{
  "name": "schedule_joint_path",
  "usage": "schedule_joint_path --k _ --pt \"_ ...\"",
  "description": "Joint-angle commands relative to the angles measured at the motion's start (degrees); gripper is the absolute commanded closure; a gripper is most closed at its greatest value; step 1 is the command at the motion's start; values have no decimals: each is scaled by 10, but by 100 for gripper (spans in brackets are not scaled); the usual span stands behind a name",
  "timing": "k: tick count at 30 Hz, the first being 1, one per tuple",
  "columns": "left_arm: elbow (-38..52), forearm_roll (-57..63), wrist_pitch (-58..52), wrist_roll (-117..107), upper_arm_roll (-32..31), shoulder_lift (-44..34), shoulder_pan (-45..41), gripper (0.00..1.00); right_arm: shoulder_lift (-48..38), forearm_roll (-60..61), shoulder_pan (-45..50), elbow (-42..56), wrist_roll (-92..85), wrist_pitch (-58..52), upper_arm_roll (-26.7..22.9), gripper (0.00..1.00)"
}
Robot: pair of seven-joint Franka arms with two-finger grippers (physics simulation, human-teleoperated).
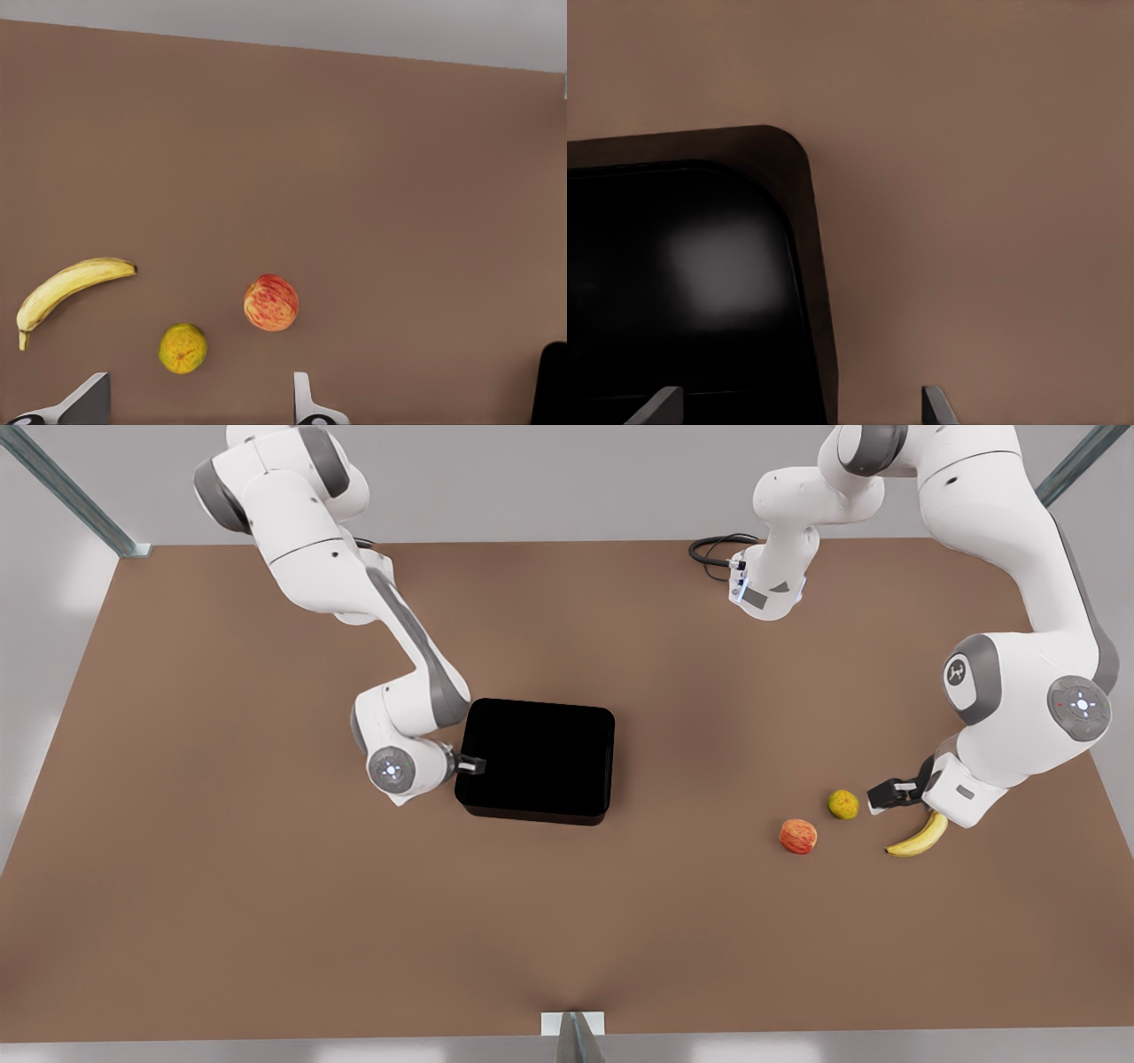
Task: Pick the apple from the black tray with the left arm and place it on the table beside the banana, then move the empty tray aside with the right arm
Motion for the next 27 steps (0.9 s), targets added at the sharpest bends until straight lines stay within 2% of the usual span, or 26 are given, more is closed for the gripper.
schedule_joint_path --k 1,17,18,20,24,27 --pt "0 1 0 31 0 -1 -1 0 7 -1 1 0 -75 20 0 0" --pt "-4 1 16 7 -3 1 -23 0 41 -12 2 -11 -118 39 9 1" --pt "-4 1 16 6 -2 2 -28 0 41 -11 2 -11 -117 39 9 7" --pt "-4 1 16 6 -2 2 -28 0 41 -10 3 -10 -99 39 9 28" --pt "-4 1 15 6 -2 2 -28 0 41 9 5 -9 -36 39 10 37" --pt "-4 1 15 6 -2 2 -28 0 41 9 5 -9 -23 39 10 54"
